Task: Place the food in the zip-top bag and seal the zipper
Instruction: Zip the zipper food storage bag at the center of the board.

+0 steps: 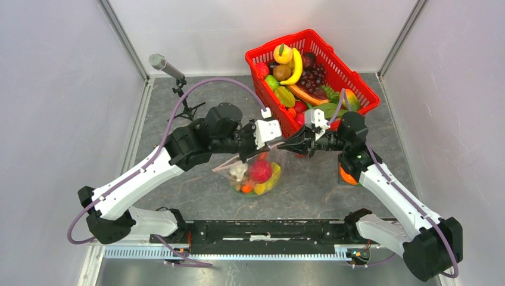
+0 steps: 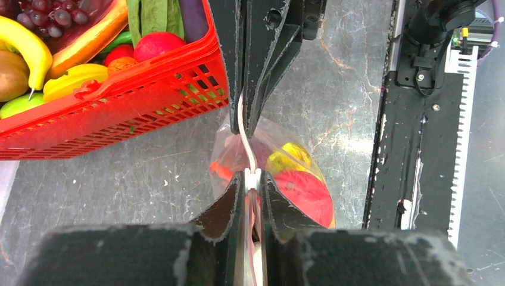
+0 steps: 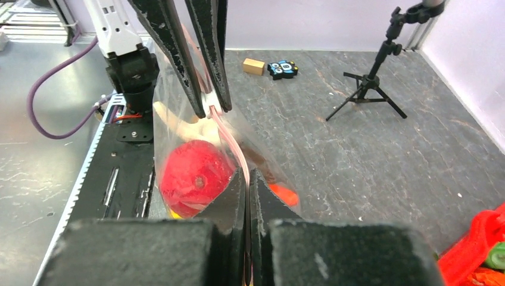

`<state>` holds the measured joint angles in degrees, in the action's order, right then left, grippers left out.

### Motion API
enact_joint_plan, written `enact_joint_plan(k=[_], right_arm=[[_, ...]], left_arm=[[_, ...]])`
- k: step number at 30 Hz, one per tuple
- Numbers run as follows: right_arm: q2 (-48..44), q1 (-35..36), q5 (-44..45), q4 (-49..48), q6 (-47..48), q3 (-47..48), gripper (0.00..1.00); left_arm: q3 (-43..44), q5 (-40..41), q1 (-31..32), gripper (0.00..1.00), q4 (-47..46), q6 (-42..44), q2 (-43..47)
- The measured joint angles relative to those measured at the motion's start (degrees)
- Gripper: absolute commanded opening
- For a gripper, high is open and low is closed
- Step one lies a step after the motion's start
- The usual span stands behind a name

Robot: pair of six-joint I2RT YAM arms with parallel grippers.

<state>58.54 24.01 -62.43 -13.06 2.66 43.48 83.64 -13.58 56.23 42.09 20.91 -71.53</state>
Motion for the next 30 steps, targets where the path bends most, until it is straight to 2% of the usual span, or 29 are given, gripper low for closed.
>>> enact_joint_plan(k=[7, 17, 24, 30], right_arm=[[-2.91, 0.96, 10.86, 1.44, -0.87, -0.66, 0.00], [-6.25, 1.11, 24.00, 0.24, -5.84, -3.67, 0.00], [-5.86, 1.11, 27.96, -0.31, -7.93, -3.67, 0.00], [-4.98, 1.11, 29.68, -1.79, -10.10, -3.96, 0.00]], left_arm=[[-2.86, 3.10, 0.00, 0.02, -2.97, -0.35, 1.86], [-16.00, 13.44, 0.00, 0.02, -8.68, -5.31, 14.88], [-21.46, 21.51, 0.00, 0.02, -11.02, -9.46, 21.55], [-23.41, 26.10, 0.00, 0.02, -11.10, -11.65, 23.63]])
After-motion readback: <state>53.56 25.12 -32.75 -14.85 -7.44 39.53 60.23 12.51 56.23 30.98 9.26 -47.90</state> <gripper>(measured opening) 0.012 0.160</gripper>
